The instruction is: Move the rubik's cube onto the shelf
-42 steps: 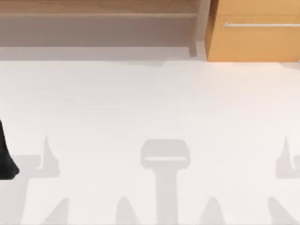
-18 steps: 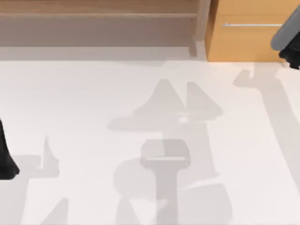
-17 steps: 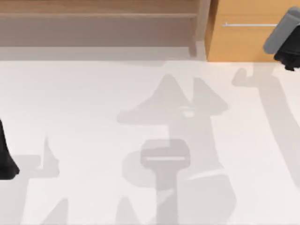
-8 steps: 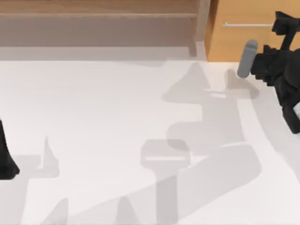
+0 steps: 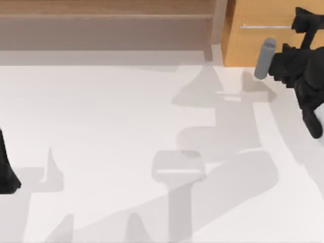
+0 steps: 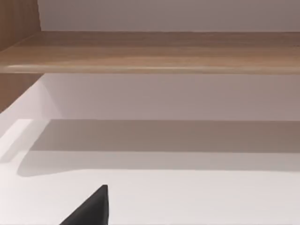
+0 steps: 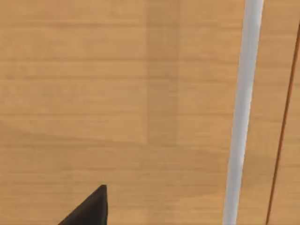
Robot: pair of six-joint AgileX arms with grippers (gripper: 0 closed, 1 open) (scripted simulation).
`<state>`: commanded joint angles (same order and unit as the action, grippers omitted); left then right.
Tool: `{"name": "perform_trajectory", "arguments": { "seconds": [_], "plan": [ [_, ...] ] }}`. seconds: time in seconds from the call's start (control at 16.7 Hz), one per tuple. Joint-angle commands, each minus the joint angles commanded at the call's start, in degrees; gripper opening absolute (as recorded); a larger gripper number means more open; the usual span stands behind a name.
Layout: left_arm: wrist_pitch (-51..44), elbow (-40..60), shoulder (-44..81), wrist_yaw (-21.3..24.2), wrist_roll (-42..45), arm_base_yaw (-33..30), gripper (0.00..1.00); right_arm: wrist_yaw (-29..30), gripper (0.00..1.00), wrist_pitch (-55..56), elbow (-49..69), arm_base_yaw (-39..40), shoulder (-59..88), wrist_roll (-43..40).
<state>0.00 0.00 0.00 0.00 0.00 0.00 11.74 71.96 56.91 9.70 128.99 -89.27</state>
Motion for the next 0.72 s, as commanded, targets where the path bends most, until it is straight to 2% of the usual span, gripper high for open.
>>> {"name": "perform_trajectory", "arguments": {
  "seconds": [0.42,0.72],
  "plan": [
    [0.0,0.0,0.0,0.0,0.0,0.0,1.0,-0.3,1.0,-2.1,3.9,-0.3,1.8,0.0],
    [0.0,0.0,0.0,0.0,0.0,0.0,1.0,-0.3,0.62,-2.1,3.9,-0.3,1.8,0.0]
  ]
}}
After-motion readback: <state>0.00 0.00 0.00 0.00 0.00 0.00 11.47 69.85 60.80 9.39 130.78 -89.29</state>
